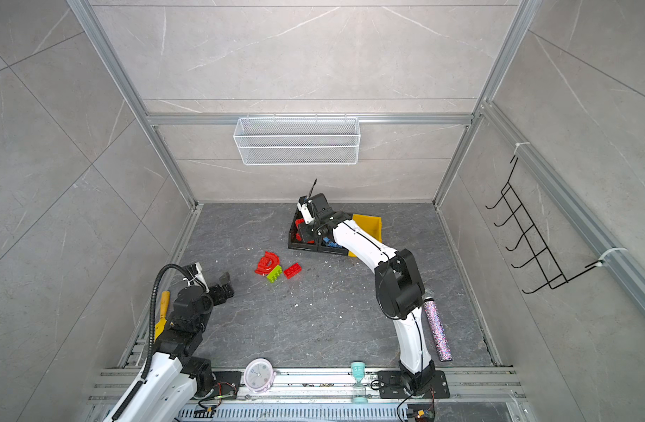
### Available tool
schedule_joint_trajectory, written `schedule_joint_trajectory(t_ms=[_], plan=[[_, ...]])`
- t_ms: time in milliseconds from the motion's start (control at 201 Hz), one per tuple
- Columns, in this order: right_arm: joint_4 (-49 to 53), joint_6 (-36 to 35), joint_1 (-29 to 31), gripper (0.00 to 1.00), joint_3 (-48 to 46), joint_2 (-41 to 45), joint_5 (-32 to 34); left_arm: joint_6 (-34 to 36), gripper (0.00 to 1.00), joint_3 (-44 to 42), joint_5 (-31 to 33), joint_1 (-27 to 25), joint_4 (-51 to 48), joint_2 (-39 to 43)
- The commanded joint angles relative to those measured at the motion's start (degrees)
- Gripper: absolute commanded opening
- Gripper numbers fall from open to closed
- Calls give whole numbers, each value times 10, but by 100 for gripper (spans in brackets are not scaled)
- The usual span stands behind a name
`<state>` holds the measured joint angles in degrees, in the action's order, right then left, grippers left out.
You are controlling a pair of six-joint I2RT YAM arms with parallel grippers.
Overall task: Sort the legos into containers by color
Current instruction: 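Carry the red brick into the red-brick black bin, release, and pull back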
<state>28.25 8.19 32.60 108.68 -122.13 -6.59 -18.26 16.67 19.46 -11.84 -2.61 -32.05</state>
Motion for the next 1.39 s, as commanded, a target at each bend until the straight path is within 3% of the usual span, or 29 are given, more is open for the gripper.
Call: schedule_joint_trajectory(t_ms=[0, 348, 428, 537, 657, 836, 965, 1120, 1244, 1388], plan=[[24, 16, 1, 26, 37, -43, 26, -9, 100, -1, 9, 4, 2, 6], [32, 27, -12, 30, 93, -98, 35, -9, 100, -4, 9, 4, 1, 17], [63, 26, -12, 38, 132, -121, 32, -9, 100, -6, 9, 4, -1, 22], [101, 14, -14, 62, 178, -138, 29, -10, 100, -8, 11, 5, -1, 25], [114, 3, -13, 72, 184, -120, 8, -10, 100, -7, 11, 5, -1, 24], [85, -24, -1, 79, 97, -29, -5, -9, 100, -4, 8, 5, 1, 12], [30, -22, 28, 82, -48, 75, 20, -7, 100, 4, 4, 4, 5, -7], [-69, 31, 76, 86, -230, 178, 49, -5, 99, 8, -2, 4, 7, -16], [-113, 46, 101, 90, -290, 192, 61, -5, 99, 6, -1, 5, 6, -14], [-95, 19, 109, 94, -261, 147, 51, -7, 99, 2, 0, 5, 3, 0]])
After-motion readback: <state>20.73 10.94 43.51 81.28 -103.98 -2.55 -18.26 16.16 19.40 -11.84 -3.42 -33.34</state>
